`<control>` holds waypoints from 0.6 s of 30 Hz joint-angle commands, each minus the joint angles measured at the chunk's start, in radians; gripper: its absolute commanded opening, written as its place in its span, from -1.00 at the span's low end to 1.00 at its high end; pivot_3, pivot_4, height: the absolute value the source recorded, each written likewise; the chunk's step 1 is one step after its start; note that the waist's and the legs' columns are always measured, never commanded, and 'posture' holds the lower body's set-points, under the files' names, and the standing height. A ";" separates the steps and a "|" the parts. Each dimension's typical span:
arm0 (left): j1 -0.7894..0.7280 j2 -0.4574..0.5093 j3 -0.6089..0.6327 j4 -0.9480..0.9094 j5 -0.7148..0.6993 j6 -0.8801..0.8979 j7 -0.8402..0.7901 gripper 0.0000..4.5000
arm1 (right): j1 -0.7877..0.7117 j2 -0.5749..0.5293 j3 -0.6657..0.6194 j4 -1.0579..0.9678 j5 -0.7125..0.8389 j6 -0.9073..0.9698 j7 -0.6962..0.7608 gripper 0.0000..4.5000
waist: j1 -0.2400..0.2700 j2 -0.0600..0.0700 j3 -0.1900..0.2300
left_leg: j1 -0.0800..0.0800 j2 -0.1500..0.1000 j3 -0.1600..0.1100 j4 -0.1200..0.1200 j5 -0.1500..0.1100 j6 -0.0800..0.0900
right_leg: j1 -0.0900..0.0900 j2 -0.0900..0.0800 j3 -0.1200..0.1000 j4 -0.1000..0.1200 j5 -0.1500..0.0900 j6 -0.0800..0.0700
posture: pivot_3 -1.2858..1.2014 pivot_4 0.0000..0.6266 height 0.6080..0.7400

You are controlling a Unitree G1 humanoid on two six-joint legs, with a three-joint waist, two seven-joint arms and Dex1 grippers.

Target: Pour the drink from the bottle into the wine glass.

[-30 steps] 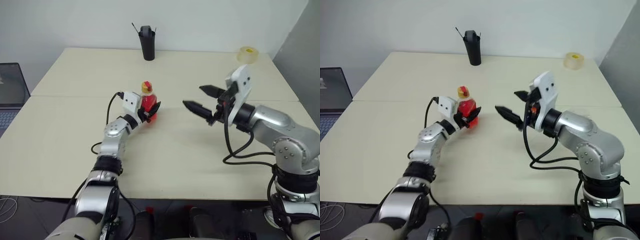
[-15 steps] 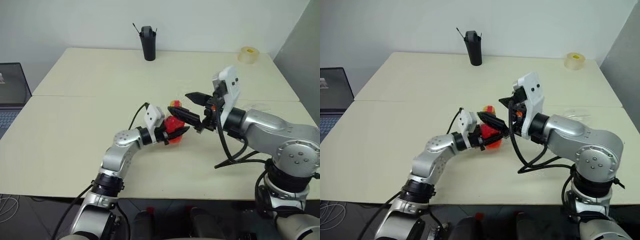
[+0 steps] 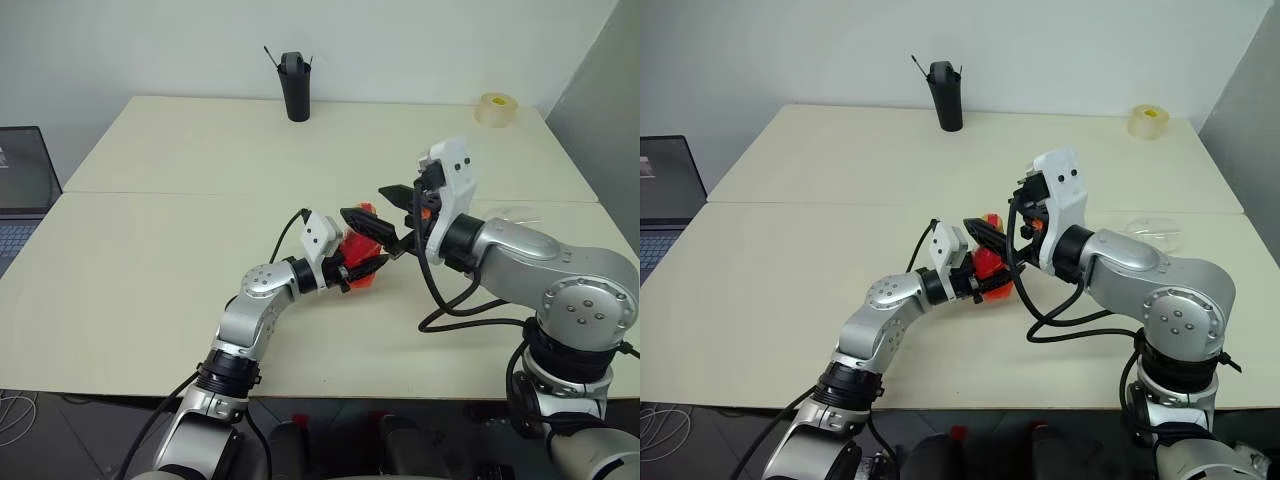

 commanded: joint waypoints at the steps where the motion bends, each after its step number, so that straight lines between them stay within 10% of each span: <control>1: -0.008 -0.003 0.012 -0.061 -0.009 -0.022 0.011 0.01 | -0.009 -0.001 0.003 -0.015 -0.008 -0.012 -0.002 1.00 | 0.000 0.000 0.000 | 0.000 0.000 0.000 0.000 0.000 0.000 | 0.000 0.000 0.000 0.000 0.000 0.000 | 0.03 -0.52 1.00; 8: -0.007 0.003 0.018 -0.062 -0.011 -0.022 0.023 0.01 | -0.006 -0.002 0.015 -0.009 -0.019 -0.007 0.000 1.00 | 0.000 0.000 0.000 | 0.000 0.000 0.000 0.000 0.000 0.000 | 0.000 0.000 0.000 0.000 0.000 0.000 | 0.03 -0.52 1.00; 14: -0.002 0.003 0.018 -0.070 -0.012 -0.019 0.029 -0.01 | -0.012 0.003 0.012 -0.003 -0.031 -0.016 0.008 0.26 | 0.000 0.000 0.000 | 0.000 0.000 0.000 0.000 0.000 0.000 | 0.000 0.000 0.000 0.000 0.000 0.000 | 0.03 -0.52 1.00; 18: -0.002 0.002 0.018 -0.071 -0.012 -0.018 0.033 -0.01 | -0.015 0.003 0.015 0.000 -0.039 -0.015 0.015 0.26 | 0.000 0.000 0.000 | 0.000 0.000 0.000 0.000 0.000 0.000 | 0.000 0.000 0.000 0.000 0.000 0.000 | 0.03 -0.52 1.00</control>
